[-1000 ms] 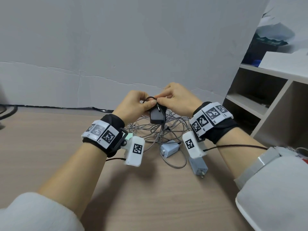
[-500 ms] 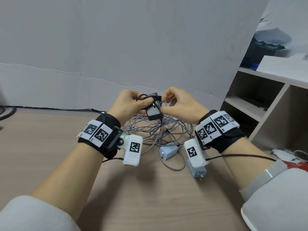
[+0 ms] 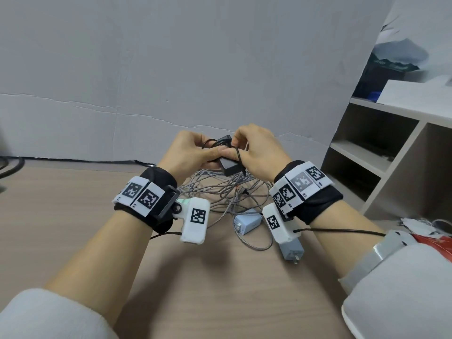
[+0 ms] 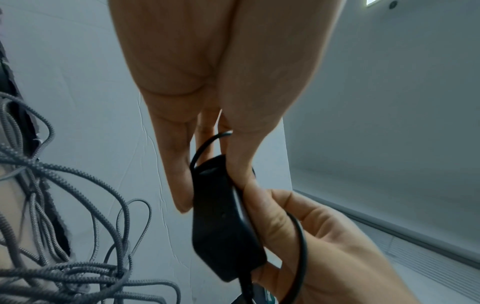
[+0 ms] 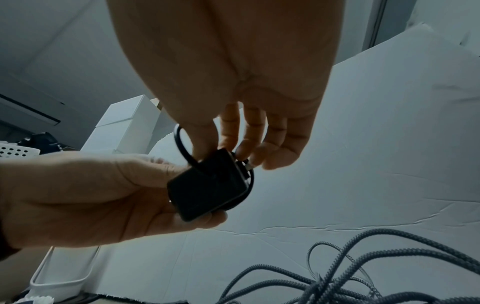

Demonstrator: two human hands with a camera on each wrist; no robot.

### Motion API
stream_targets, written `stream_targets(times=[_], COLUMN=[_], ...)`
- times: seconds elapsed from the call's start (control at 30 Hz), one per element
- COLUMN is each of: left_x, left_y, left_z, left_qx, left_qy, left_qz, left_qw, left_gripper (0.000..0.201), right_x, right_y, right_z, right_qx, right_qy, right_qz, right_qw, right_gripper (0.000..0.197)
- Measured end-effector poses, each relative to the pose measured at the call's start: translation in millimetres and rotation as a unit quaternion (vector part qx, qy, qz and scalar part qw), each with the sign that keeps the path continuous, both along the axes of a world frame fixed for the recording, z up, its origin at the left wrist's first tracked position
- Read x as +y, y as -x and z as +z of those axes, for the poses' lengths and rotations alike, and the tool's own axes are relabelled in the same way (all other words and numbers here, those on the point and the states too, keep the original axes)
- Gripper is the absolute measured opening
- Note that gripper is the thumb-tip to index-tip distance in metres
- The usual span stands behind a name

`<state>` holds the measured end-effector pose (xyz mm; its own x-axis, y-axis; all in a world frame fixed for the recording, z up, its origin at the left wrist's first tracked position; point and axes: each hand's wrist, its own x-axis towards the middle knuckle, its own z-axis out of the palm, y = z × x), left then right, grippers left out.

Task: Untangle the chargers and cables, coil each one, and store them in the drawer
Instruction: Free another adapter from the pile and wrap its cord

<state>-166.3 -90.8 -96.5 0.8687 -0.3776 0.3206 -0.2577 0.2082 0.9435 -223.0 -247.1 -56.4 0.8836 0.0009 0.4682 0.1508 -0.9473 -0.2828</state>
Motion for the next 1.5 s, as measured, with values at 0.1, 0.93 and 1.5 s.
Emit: stream_targets(times=[0.1,0.93,1.5], left_x=[2.2,8.0,24.3], left_y=[-3.1,-9.0,-22.2], left_z=[-0.2,2.5,-7.3], left_qx=[-0.011,-0.041,0.044], left_qy=[-0.013,-0.022,-0.038], left_qz=[0.005,0.027,-0.136], left_qw=[1.0,0.999,0.989], left_gripper=[0.015,0.036,0.045], right_x=[1.5,0.7,-6.2], right_y=[-2.6,-6.3,9.3], right_z=[2.4,-5.1,-2.1], right_qx=[0.013,-0.065,0.02], right_qy=[0.004,-0.146,-0.281], right_qz=[-0.001,-0.014,0.062], right_qw=[1.0,0.987,0.957], right_gripper=[0.026,0.014,0.012])
